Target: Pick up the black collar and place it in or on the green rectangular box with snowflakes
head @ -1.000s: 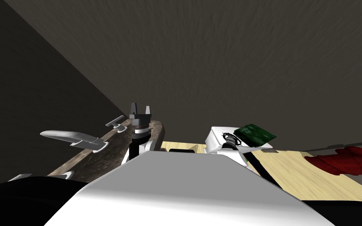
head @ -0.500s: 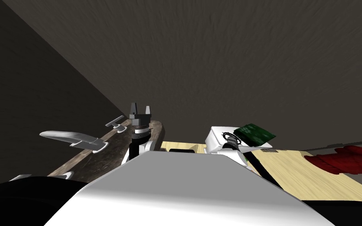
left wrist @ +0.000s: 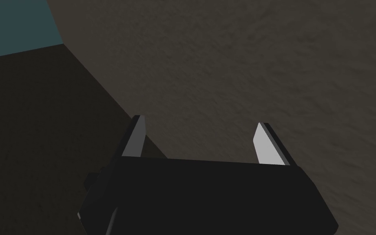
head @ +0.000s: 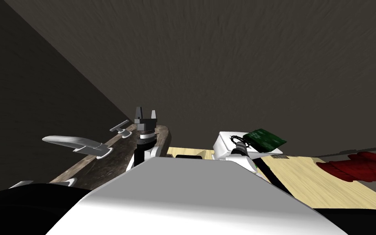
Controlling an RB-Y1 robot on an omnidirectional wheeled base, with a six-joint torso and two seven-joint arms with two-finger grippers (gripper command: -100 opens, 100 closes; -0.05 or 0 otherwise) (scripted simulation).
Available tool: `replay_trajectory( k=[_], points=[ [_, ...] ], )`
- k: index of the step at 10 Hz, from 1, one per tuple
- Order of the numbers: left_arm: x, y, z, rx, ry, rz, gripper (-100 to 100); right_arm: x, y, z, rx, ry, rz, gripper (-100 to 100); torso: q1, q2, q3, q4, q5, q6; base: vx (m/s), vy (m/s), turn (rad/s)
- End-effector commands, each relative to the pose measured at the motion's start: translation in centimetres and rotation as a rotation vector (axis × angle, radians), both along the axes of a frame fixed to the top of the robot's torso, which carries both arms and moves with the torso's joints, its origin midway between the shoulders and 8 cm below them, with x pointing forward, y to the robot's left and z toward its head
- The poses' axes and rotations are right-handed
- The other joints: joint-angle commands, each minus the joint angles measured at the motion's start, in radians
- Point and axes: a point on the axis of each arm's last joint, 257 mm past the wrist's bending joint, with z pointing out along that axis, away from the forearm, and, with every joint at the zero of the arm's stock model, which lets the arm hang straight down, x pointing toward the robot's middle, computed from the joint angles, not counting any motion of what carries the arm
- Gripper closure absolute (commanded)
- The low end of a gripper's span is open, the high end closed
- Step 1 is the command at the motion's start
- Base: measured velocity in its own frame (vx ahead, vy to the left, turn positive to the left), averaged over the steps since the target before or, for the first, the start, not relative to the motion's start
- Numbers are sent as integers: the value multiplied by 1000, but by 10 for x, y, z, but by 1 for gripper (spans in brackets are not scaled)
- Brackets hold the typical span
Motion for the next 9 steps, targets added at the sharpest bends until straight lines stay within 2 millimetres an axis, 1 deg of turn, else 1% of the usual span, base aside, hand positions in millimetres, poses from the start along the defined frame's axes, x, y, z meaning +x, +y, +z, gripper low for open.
replay_trajectory(
  k=[1, 2, 3, 4, 6, 9],
  points=[
    [0, 0, 0, 0, 0, 0, 0, 0, 0, 0, 0, 0, 0, 100, 0, 0, 0, 0, 0, 0, 0, 0, 0],
    [0, 0, 0, 0, 0, 0, 0, 0, 0, 0, 1, 0, 0, 0, 0, 0, 0, 0, 0, 0, 0, 0, 0],
    [0, 0, 0, 0, 0, 0, 0, -15, -19, 8, -9, 0, -55, 100, 0, 0, 0, 0, 0, 0, -44, -30, 4],
    [0, 0, 0, 0, 0, 0, 0, -15, -19, 8, -9, 0, -55, 100, -4, 3, 2, 0, 1, 3, -66, -51, -23],
    [0, 0, 0, 0, 0, 0, 0, -27, -33, 16, -8, -11, -107, 100, -7, 8, 4, 1, 1, 5, -58, -64, -8],
    [0, 0, 0, 0, 0, 0, 0, -50, -55, 33, 3, -42, -201, 100, -11, 6, 3, 1, 1, 6, -30, -70, 16]
  ],
)
